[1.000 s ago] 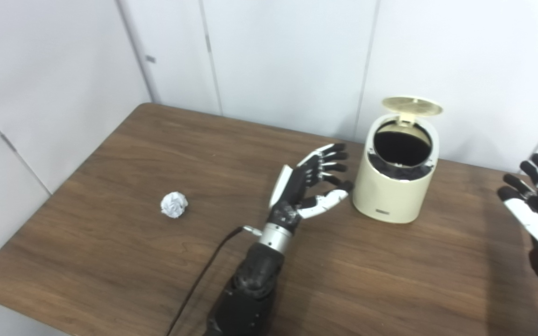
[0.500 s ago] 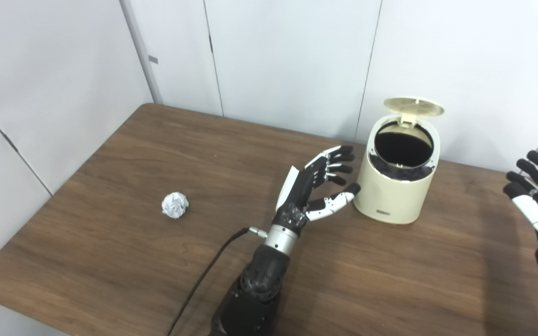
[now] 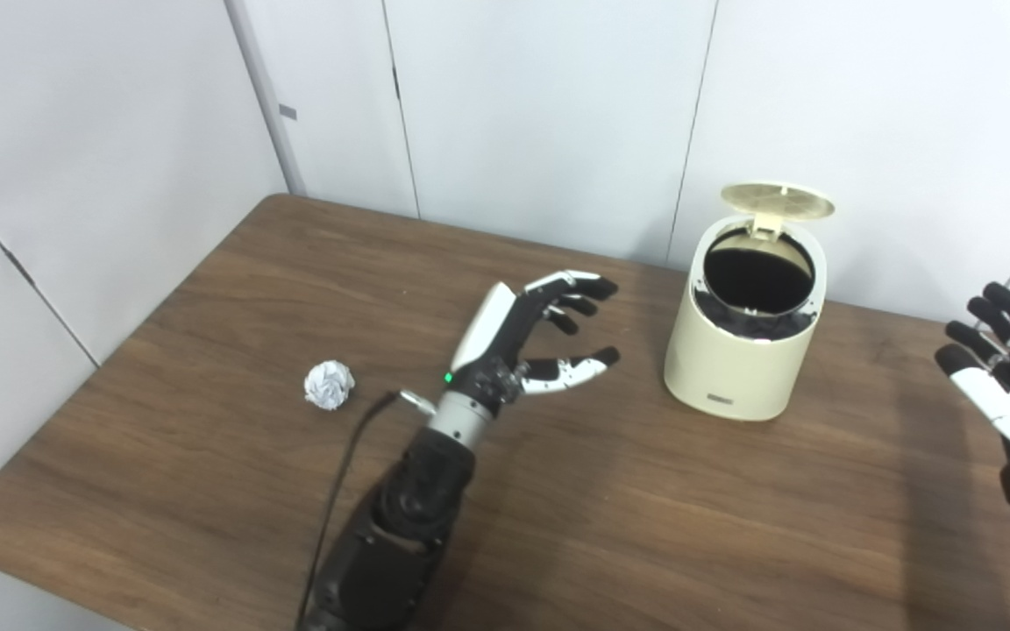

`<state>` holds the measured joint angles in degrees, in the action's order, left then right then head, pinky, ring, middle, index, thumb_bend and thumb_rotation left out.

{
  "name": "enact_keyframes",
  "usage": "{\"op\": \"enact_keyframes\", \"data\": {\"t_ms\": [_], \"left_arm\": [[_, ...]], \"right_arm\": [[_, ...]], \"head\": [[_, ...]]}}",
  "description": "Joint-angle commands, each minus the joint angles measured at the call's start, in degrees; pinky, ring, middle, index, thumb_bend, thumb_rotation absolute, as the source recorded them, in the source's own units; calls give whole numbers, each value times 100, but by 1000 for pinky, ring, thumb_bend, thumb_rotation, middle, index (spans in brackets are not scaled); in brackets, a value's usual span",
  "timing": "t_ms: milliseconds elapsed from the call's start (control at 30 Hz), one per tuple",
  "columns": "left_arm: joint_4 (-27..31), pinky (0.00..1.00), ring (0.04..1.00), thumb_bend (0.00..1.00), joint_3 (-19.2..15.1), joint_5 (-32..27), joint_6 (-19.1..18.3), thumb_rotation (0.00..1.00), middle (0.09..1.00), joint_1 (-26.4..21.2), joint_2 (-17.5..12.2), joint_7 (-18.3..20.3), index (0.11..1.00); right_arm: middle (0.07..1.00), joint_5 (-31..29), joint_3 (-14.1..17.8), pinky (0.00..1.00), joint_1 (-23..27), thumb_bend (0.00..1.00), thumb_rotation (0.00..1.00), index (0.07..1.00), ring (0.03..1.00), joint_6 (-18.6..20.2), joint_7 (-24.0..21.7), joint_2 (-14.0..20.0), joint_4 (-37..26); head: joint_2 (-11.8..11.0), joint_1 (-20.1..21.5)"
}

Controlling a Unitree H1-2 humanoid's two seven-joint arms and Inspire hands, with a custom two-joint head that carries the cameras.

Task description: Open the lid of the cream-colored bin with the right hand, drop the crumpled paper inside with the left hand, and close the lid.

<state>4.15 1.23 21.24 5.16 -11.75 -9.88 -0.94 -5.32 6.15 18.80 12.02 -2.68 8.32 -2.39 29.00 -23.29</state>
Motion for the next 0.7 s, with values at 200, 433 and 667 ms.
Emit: {"op": "enact_keyframes", "data": {"t_ms": [200, 433, 667], "left_arm": [[743, 544, 656, 651, 2, 875, -457, 30, 705, -221, -571, 153, 710], [1060, 523, 648, 658, -99, 1294, -830, 40, 709, -154, -762, 124, 721], [1163, 457, 586, 671, -293, 1702, -973, 41, 685, -65, -1045, 59, 730]], "right_arm": [[900, -63, 53, 811, 205, 687, 329, 883, 839, 82, 61, -12, -396], [902, -101, 69, 818, 230, 654, 286, 891, 842, 146, 74, -11, -442], [896, -170, 105, 790, 246, 661, 273, 886, 832, 217, 69, -2, -508]], "head": [[-18, -16], [-16, -18], [-9, -18]]}}
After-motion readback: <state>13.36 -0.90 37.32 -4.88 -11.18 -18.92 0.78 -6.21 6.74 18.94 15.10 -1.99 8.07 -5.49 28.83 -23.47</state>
